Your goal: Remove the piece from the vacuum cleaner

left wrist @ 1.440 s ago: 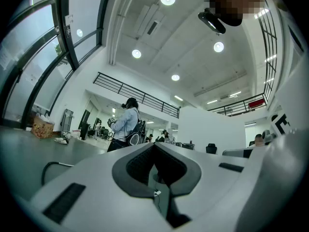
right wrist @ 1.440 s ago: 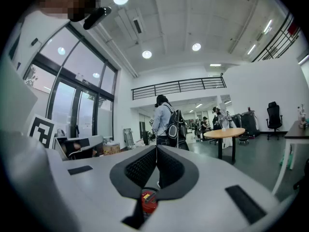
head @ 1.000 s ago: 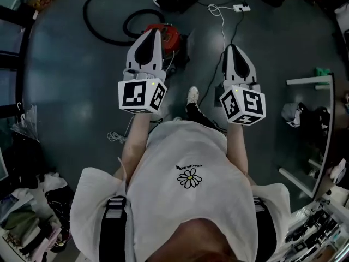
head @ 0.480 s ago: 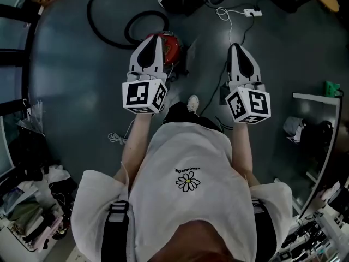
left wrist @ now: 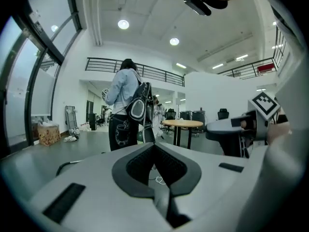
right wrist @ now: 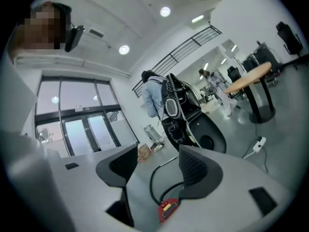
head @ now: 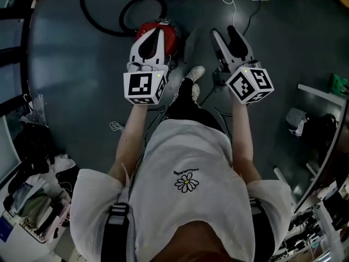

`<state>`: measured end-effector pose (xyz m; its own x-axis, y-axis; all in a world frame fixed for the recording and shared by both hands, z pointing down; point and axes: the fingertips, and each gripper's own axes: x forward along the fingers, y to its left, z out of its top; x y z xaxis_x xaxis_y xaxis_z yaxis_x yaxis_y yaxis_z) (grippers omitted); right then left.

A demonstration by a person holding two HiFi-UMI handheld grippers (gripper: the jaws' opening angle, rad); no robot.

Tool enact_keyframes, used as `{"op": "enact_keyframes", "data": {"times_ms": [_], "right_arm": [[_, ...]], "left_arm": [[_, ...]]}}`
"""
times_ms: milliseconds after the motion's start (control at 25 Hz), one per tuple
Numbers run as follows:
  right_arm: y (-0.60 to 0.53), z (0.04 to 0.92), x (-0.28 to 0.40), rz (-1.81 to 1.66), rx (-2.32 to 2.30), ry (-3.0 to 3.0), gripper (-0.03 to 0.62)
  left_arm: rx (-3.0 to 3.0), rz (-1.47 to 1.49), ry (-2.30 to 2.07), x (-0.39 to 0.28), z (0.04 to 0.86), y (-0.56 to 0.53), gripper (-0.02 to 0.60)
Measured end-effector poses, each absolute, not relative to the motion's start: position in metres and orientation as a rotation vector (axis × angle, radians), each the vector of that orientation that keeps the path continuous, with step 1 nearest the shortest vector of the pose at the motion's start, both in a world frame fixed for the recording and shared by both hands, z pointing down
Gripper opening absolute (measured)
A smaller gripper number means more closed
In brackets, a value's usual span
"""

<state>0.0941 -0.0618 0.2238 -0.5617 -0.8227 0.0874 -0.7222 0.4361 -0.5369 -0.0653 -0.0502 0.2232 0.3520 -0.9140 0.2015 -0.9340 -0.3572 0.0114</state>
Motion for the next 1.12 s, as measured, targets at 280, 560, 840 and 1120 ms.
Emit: {"op": "enact_keyframes", "data": {"times_ms": [280,560,840,1120], "right_arm": [[-0.110,0.338,0.093,-1.268,-1.357,2.361,0.255],[-0.158,0.510,0.071,-1.709,-1.346,2.243,0.255],[-0.177,0.683,0.044,-2.102,-1.447,2.179,0.255],[-0.187,0.764,0.029,-2.341,-1.471,1.928,0.253]], "left_arm": [[2.459,0.524,-1.563,-0.065,0.330,-0.099,0.002],[2.288,0.963,-1.393,-0.081,0.528,-0.137,0.002],[2.070,1.205,-1.218,-0.097,0.674,-0.145,0.002],[2.057,1.282,-1.121,-0.096,0.722,-0.146,0.002]]}}
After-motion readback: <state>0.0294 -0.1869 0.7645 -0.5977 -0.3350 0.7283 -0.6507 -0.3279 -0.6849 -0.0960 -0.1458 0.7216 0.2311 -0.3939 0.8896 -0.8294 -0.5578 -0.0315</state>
